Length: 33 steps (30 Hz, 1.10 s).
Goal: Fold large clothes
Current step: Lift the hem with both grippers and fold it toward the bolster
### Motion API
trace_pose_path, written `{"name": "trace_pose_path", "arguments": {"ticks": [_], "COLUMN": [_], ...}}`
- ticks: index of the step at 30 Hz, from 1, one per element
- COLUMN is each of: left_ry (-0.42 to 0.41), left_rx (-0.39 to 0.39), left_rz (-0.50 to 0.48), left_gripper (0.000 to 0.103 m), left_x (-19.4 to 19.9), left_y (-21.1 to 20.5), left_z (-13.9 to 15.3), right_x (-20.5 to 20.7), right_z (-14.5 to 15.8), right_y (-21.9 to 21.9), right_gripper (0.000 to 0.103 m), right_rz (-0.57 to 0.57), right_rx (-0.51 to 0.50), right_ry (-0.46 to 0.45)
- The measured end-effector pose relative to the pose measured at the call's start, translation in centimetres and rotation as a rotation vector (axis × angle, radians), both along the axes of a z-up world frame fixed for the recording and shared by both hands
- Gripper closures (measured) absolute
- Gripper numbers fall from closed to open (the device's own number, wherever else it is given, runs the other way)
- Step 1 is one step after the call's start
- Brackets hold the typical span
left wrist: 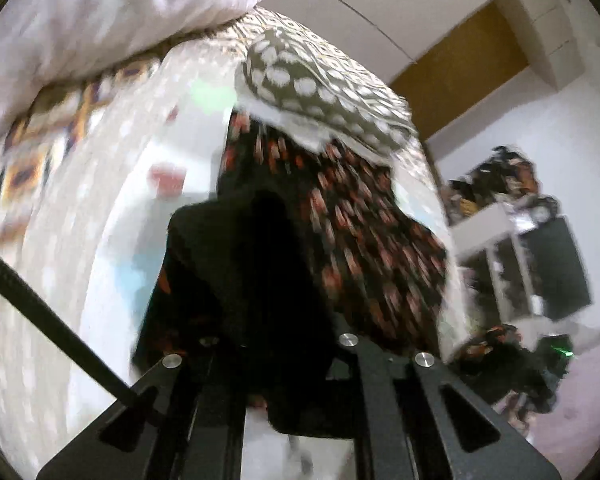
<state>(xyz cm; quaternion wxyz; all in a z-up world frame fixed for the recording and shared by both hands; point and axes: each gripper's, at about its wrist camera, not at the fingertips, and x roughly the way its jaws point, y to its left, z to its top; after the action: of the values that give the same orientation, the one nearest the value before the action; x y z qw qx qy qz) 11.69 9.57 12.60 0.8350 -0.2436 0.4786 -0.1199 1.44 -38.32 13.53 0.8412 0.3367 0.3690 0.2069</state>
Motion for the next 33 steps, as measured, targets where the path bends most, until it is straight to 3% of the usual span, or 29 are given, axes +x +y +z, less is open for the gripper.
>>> {"name": "trace_pose_path", "arguments": {"ticks": [4,6,8,12,15,17,18,20,22,26,30,33], "left_ry": [0.053,0.108,0.110,0.098,0.090,0.065,0.042,0.005,-0.002,-0.015,-0.023,-0.025], "left_rx": [0.145,0.094,0.030,-0.053,-0.176,-0.199,-0.205,-0.213,-0.180,-0.061,0.078,0.133], "left_rz": [0.068,0.104,0.120,0.089,0.109,0.148,0.189,0.262,0.286,0.257,0.186,0.131], "left_gripper": [0.091,0.090,0.089,0.086,0.076,0.064,0.051,0.038,0.038,0.038,0.037,0.037], "left_x": [9.2,11.4,12.0,12.7,13.1,13.2,13.3,13.3,13.8,13.4,11.2,8.5], "left_y": [-1.1,-0.5,0.1,1.0,2.2,2.9,3.4,4.4,4.9,4.6,3.7,3.4], "left_z": [-2.8,-4.5,-5.1,-5.3,-5.0,-4.6,-4.1,-3.3,-2.7,-1.5,-1.3,-1.5], "right_x": [10.0,14.3,16.3,17.7,17.8,18.0,18.2,18.3,18.5,19.4,18.3,15.7], "right_z": [-3.5,-6.1,-8.0,-9.6,-9.9,-10.1,-10.2,-10.1,-9.4,-8.3,-5.9,-4.5], "right_y": [-0.5,-0.8,-1.4,-3.1,-4.9,-6.0,-6.7,-7.6,-8.4,-8.7,-7.2,-6.3], "right_gripper": [0.075,0.073,0.073,0.070,0.066,0.058,0.049,0.037,0.023,0.022,0.022,0.022], "right_rz": [-0.124,-0.179,-0.212,-0.236,-0.246,-0.263,-0.276,-0.319,-0.408,-0.449,-0.378,-0.319], "right_rx": [-0.085,-0.130,-0.112,0.003,0.132,0.242,0.319,0.372,0.329,0.196,0.053,-0.044], "right_ry": [0.119,0.213,0.263,0.260,0.243,0.230,0.214,0.185,0.154,0.185,0.146,0.131]}}
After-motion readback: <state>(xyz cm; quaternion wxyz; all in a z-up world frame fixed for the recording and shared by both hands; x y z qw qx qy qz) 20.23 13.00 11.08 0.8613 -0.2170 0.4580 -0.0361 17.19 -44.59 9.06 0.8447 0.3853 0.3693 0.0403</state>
